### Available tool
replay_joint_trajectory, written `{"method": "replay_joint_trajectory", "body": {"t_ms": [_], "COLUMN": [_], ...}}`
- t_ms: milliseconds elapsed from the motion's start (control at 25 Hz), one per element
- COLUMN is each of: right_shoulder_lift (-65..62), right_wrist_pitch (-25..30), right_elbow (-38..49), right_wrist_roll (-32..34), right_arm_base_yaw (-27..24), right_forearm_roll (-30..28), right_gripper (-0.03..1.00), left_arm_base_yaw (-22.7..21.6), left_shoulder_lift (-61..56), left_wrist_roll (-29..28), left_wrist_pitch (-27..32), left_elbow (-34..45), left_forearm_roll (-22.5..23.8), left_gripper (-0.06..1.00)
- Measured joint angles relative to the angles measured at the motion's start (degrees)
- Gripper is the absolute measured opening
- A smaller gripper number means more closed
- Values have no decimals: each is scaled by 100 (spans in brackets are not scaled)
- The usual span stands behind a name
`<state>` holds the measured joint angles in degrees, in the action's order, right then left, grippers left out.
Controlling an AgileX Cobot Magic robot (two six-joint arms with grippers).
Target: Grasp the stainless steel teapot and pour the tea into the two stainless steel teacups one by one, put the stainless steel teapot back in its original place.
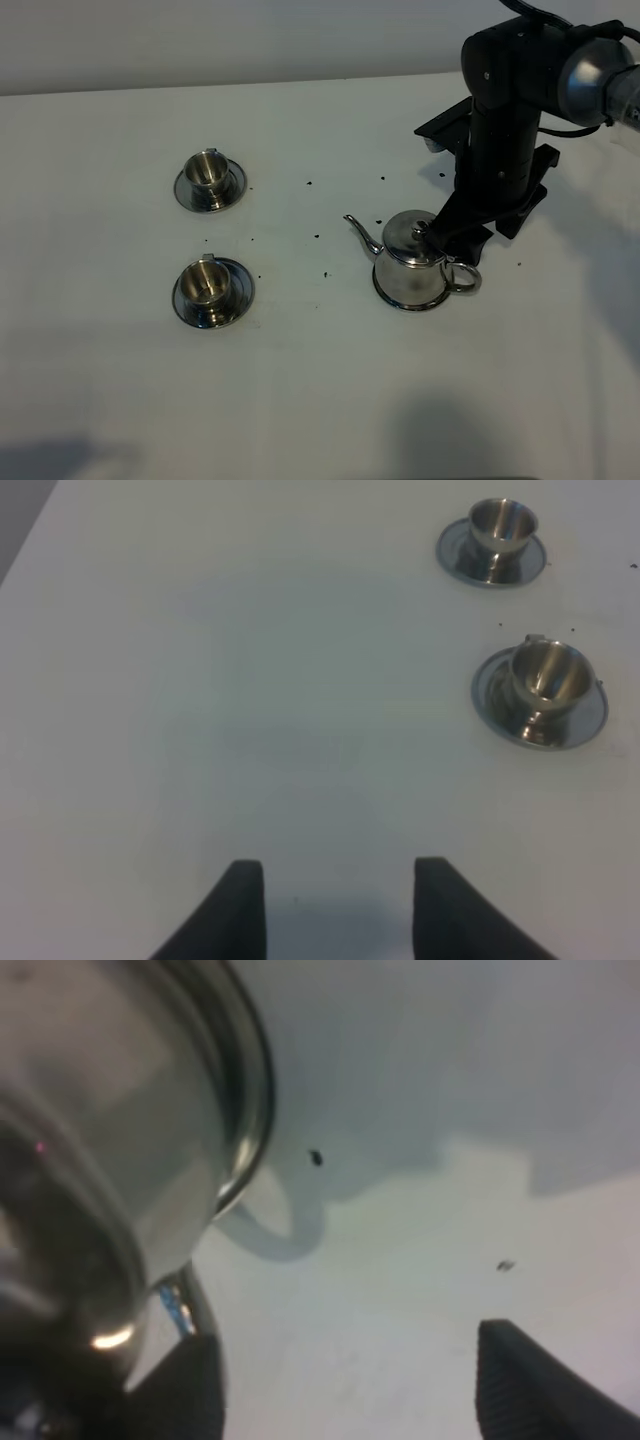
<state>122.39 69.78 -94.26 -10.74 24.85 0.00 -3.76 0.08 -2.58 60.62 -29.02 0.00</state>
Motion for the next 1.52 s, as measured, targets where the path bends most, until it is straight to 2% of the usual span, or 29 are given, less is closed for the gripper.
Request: {"method": "replay_joint_trajectory", "body": {"t_ms": [600,1040,1360,1520], "right_shoulder_lift": [-320,-859,-1700,-1776], "right_wrist_pitch": [-9,-5,1,13], "right_elbow": [399,407,1156,1306], "right_wrist_roll": [113,244,36,-96], "right_arm_base_yaw": [174,291,291,420], "right_forearm_roll": [159,-134,761,814], "right_gripper": [53,53,53,53], "left_arm_base_yaw": [0,0,0,0], "left_shoulder_lift": [0,0,0,0], "left_wrist_roll": [0,0,0,0], "left_wrist_pitch": [2,2,2,2], "left_elbow": [0,0,0,0], "left_forearm_roll": [0,0,0,0], "left_gripper": [38,38,38,38]}}
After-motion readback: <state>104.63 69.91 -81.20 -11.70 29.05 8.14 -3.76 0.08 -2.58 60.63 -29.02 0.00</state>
